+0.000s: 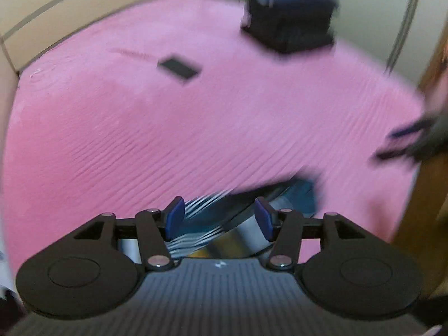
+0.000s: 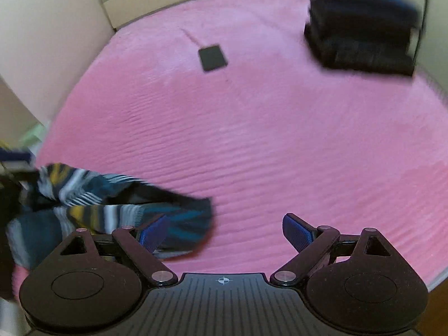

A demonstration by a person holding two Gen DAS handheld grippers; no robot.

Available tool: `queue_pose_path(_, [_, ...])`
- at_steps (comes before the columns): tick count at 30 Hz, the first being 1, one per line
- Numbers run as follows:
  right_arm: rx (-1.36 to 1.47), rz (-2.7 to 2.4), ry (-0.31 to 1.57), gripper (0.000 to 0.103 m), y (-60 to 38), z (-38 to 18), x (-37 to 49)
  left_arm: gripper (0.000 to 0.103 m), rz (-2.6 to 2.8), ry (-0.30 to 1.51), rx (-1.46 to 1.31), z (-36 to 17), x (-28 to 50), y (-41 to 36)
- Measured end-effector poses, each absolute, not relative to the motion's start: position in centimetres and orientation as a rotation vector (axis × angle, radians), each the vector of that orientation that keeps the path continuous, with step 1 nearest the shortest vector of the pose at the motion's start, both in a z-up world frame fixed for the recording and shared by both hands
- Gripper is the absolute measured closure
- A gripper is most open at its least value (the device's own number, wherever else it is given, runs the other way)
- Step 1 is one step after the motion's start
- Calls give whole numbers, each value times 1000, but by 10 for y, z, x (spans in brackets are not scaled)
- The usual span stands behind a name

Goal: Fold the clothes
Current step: 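Carry the striped sweater with both grippers over to the pink bed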

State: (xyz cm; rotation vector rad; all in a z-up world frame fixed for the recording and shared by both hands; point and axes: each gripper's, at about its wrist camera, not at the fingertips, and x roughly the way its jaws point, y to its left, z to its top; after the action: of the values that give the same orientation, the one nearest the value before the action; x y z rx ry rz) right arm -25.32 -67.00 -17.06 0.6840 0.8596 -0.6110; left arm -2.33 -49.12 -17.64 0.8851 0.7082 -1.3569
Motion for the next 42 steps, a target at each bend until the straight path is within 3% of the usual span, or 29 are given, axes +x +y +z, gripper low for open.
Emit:
queue_pose_path(6, [1074, -598, 802, 11, -663, -232, -213, 53, -1490, 475, 1287, -264, 23, -488])
queue_pose_path(8, [1132, -605, 794, 6, -661, -249, -195, 53, -1583, 376, 1375, -280, 35, -479])
queue_pose_path(14, [1233, -701, 807, 6, -665, -291, -165, 51, -1886, 223, 1591, -328, 32, -458])
queue_pose_path(15, [1256, -725, 803, 12, -666, -297, -166, 51, -1890, 192, 1622, -335, 29, -456])
queue_pose_path(17, [1259, -768, 823, 72, -672, -297, -173, 62, -1880, 148, 1670, -346, 26, -458])
queue_pose_path(18, [1242, -776, 832, 87, -675, -292, -179, 70, -1872, 148, 1670, -345, 26, -461])
queue_pose_path(19, [1238, -765, 822, 92, -678, -283, -188, 89, -1863, 175, 1637, -335, 28, -466])
queue_pose_path(20, [1234, -755, 812, 97, -680, -275, -197, 95, -1854, 201, 1603, -325, 30, -471])
queue_pose_path(25, [1110, -731, 780, 99, -691, -211, -241, 97, -1780, 353, 1276, -232, 52, -498])
queue_pose_path(30, [960, -753, 712, 103, -691, -130, -279, 97, -1670, 389, 1008, -133, 74, -496])
queue_pose_path(35, [766, -870, 585, 103, -700, -50, -321, 97, -1573, 438, 904, -89, 75, -483])
queue_pose_path(39, [845, -794, 591, 100, -713, -57, -328, 97, -1484, 484, 899, -84, 63, -465])
queue_pose_path(40, [862, -761, 610, 84, -710, -66, -324, 97, -1467, 489, 896, -80, 60, -457])
queue_pose_path(41, [882, -721, 627, 37, -704, -81, -315, 97, -1451, 490, 894, -77, 59, -452])
queue_pose_path(42, [901, -683, 641, 14, -698, -95, -308, 97, -1436, 490, 893, -74, 58, -448])
